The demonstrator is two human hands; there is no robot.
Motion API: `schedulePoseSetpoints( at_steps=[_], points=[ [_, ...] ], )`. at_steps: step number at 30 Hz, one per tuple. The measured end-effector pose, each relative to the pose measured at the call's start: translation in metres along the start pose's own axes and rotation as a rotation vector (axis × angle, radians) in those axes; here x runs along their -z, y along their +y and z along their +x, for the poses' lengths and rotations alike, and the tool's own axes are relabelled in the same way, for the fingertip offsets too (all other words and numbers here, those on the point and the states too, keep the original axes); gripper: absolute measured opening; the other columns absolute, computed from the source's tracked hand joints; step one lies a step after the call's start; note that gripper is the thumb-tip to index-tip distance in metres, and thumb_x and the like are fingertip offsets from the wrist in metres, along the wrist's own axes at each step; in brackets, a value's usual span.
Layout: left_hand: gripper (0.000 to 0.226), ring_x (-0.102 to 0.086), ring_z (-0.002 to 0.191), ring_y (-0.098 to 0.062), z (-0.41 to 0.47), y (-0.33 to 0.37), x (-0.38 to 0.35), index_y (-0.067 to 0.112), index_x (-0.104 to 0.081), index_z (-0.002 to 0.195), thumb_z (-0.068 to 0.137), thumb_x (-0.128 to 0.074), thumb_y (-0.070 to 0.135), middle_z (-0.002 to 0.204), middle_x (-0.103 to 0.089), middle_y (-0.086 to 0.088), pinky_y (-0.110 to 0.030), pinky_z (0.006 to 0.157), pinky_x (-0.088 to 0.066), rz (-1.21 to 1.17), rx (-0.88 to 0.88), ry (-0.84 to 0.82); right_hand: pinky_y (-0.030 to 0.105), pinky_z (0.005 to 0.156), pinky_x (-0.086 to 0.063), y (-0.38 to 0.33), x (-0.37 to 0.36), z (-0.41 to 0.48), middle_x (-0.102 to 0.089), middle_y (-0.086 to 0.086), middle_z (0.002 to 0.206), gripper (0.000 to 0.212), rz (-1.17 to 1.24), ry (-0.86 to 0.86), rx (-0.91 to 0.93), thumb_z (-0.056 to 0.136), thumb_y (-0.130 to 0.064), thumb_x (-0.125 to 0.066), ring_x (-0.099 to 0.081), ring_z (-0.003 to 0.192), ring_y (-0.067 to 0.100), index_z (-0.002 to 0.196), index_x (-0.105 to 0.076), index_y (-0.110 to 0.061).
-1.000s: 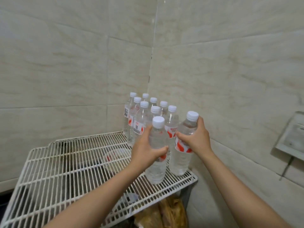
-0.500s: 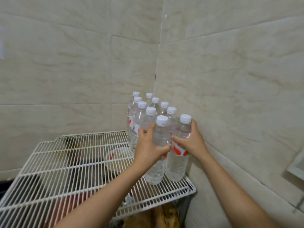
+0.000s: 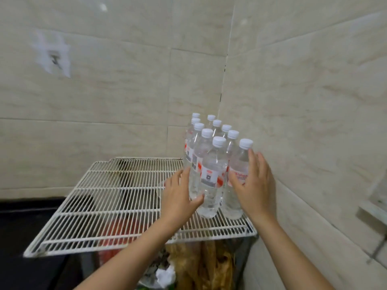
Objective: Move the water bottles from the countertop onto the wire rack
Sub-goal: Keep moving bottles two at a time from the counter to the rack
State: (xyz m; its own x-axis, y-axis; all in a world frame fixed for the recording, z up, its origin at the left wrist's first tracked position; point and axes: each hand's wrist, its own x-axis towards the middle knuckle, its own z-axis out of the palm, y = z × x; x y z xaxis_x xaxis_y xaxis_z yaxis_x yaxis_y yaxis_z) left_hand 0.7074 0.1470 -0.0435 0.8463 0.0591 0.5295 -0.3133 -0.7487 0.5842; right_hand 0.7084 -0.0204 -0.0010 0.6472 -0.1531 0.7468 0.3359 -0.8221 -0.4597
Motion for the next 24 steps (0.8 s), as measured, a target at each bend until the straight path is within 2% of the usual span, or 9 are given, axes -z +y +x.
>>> schedulePoseSetpoints(
  at_steps=[3, 6, 8, 11, 15, 20, 22, 24],
  points=[
    [0.080, -0.017, 0.139, -0.020, -0.042, -0.027, 0.023, 0.025, -0.013, 0.144, 0.081, -0.057, 0.043, 0.152, -0.022, -0.003, -0.036, 0.114, -0.016, 0.092, 0.079, 0.064, 0.054, 0.098, -0.034, -0.026, -0.013, -0.036, -0.047, 0.033, 0.129, 0.062, -0.023, 0.027, 0.235, 0.072, -0.021, -0.069, -0.044, 0.120, 0.049, 0.127, -0.048, -0.001],
    [0.073, -0.022, 0.138, -0.024, -0.097, -0.057, 0.063, 0.017, -0.021, 0.143, 0.082, -0.060, 0.032, 0.150, -0.027, -0.008, -0.037, 0.112, -0.019, 0.187, 0.222, 0.178, 0.052, 0.099, -0.028, -0.050, -0.037, -0.078, -0.050, 0.029, 0.129, 0.065, -0.010, -0.161, 0.424, 0.070, -0.023, -0.075, -0.046, 0.120, 0.046, 0.127, -0.049, -0.005],
    [0.071, -0.027, 0.135, -0.029, -0.137, -0.076, 0.093, 0.013, -0.025, 0.141, 0.082, -0.062, 0.028, 0.147, -0.031, -0.011, -0.039, 0.109, -0.024, 0.263, 0.348, 0.241, 0.055, 0.098, -0.034, -0.072, -0.056, -0.107, -0.052, 0.028, 0.128, 0.066, 0.047, -0.296, 0.497, 0.068, -0.025, -0.077, -0.048, 0.119, 0.045, 0.126, -0.051, -0.006],
    [0.071, -0.024, 0.135, -0.028, -0.195, -0.097, 0.138, 0.014, -0.022, 0.143, 0.084, -0.059, 0.029, 0.149, -0.028, -0.010, -0.039, 0.109, -0.025, 0.367, 0.532, 0.292, 0.057, 0.091, -0.043, -0.117, -0.077, -0.144, -0.057, 0.027, 0.122, 0.064, 0.141, -0.459, 0.559, 0.064, -0.024, -0.080, -0.053, 0.114, 0.044, 0.121, -0.057, -0.006],
    [0.070, -0.022, 0.136, -0.028, -0.262, -0.115, 0.196, 0.017, -0.020, 0.144, 0.085, -0.056, 0.032, 0.150, -0.026, -0.009, -0.040, 0.109, -0.025, 0.469, 0.764, 0.408, 0.055, 0.084, -0.049, -0.175, -0.093, -0.188, -0.060, 0.026, 0.118, 0.063, 0.221, -0.596, 0.710, 0.060, -0.028, -0.082, -0.057, 0.110, 0.042, 0.117, -0.061, -0.009],
    [0.069, -0.027, 0.134, -0.033, -0.336, -0.124, 0.251, 0.010, -0.027, 0.141, 0.083, -0.062, 0.025, 0.146, -0.032, -0.017, -0.043, 0.110, -0.025, 0.533, 0.962, 0.525, 0.048, 0.081, -0.053, -0.227, -0.098, -0.245, -0.062, 0.024, 0.117, 0.064, 0.239, -0.700, 0.919, 0.054, -0.035, -0.084, -0.058, 0.110, 0.039, 0.112, -0.065, -0.014],
    [0.070, -0.028, 0.132, -0.037, -0.366, -0.126, 0.273, 0.008, -0.030, 0.140, 0.080, -0.064, 0.021, 0.144, -0.033, -0.021, -0.045, 0.109, -0.026, 0.534, 1.038, 0.583, 0.047, 0.085, -0.051, -0.246, -0.101, -0.266, -0.058, 0.024, 0.122, 0.065, 0.236, -0.731, 0.960, 0.059, -0.037, -0.081, -0.054, 0.116, 0.038, 0.116, -0.062, -0.015],
    [0.069, -0.028, 0.131, -0.038, -0.395, -0.128, 0.295, 0.008, -0.030, 0.139, 0.080, -0.064, 0.020, 0.144, -0.032, -0.022, -0.046, 0.107, -0.027, 0.555, 1.102, 0.628, 0.049, 0.103, -0.036, -0.268, -0.106, -0.285, -0.038, 0.025, 0.141, 0.063, 0.275, -0.767, 0.989, 0.077, -0.039, -0.066, -0.033, 0.134, 0.038, 0.133, -0.045, -0.018]
  ],
)
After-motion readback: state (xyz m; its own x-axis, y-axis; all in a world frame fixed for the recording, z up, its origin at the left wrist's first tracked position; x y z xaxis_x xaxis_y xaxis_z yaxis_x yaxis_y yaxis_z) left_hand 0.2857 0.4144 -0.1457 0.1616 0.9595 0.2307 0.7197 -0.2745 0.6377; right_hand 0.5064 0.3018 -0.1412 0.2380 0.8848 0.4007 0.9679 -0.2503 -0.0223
